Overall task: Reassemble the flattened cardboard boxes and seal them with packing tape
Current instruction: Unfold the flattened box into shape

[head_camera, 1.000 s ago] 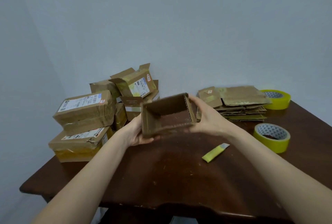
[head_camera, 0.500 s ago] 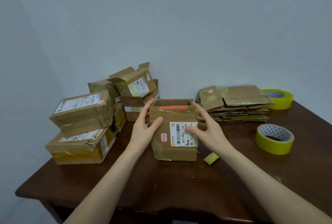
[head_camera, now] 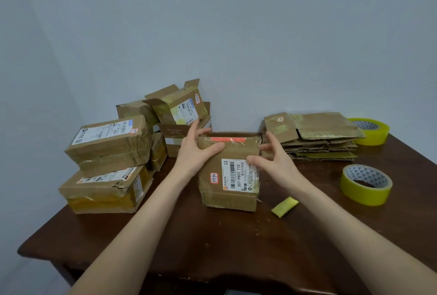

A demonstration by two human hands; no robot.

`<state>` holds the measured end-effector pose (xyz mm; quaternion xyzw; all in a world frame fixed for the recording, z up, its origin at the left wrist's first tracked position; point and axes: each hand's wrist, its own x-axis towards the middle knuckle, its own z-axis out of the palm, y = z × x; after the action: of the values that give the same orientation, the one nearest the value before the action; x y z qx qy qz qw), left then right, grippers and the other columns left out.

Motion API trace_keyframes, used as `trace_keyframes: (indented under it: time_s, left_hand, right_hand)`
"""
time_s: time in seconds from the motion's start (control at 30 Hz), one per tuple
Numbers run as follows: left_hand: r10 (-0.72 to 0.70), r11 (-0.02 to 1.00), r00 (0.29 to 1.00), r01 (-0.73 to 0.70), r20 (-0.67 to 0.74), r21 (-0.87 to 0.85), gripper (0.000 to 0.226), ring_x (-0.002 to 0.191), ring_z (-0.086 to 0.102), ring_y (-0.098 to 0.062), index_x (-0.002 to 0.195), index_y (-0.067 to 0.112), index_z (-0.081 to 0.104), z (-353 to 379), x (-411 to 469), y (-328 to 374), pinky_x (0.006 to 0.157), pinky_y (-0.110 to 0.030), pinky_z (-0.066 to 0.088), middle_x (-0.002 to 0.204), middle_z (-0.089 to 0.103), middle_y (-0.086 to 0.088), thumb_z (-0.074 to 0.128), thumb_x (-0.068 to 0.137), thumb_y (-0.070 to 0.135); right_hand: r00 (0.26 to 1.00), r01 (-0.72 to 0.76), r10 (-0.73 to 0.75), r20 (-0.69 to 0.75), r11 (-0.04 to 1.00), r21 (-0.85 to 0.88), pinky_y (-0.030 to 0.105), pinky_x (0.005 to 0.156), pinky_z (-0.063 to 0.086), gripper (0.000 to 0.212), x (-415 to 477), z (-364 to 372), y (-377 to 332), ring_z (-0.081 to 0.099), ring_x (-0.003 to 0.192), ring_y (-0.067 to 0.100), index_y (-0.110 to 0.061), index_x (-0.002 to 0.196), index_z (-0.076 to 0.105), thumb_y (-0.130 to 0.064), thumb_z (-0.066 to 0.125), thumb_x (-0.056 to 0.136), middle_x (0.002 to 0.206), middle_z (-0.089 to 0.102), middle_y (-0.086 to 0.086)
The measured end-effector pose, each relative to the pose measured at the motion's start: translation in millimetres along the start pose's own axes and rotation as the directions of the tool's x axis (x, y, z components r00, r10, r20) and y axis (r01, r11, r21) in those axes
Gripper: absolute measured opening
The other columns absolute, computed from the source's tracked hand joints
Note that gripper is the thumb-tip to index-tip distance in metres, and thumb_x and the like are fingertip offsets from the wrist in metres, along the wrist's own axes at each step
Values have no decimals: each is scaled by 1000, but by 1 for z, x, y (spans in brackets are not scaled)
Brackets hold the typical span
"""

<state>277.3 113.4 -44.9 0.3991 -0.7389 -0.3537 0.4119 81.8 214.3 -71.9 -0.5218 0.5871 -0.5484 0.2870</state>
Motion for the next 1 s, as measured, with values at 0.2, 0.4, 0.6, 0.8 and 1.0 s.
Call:
trace_keyframes:
  time_s: [0.2,0.4,0.6,0.8,1.0]
  left_hand:
    - [67,981,992,-84,102,177,33,126,40,-10,121,30,62,10,-6,-6,107,-32,34,131,45,6,58,91,43]
    - [111,952,977,-157,183,262,40,135,33,-7,133,28,54,14,-10,-5,100,-21,25,148,38,8,49,96,40]
    - [127,957,970,-175,209,230,40,135,33,-8,134,25,53,27,-5,2,106,-24,27,148,37,6,49,96,38]
    - [84,971,967,-134,242,197,41,135,32,-8,136,25,52,30,2,1,98,-21,30,151,33,8,48,97,37]
    - [34,978,973,-80,230,191,44,136,33,-12,139,24,47,33,3,7,111,-39,33,154,30,4,49,97,37]
  right_hand:
    - [985,95,-52,166,958,-269,24,86,39,34,11,-2,-14,50,113,16,-42,116,55,-27,62,87,123,43,0]
    - [969,145,-82,235,953,-264,26,90,41,41,9,-11,-12,50,112,7,-42,122,56,-37,70,84,128,50,-10]
    - [974,141,-82,209,949,-283,24,84,47,39,13,-24,-14,55,99,3,-36,113,65,-36,77,77,113,55,-15]
    - [975,128,-57,217,936,-328,38,103,42,49,16,-24,-2,47,121,13,-38,128,58,-47,70,81,132,46,-4]
    - [972,228,-168,165,849,-477,35,112,29,53,6,-20,-8,27,142,16,-38,141,42,-40,59,91,153,33,1]
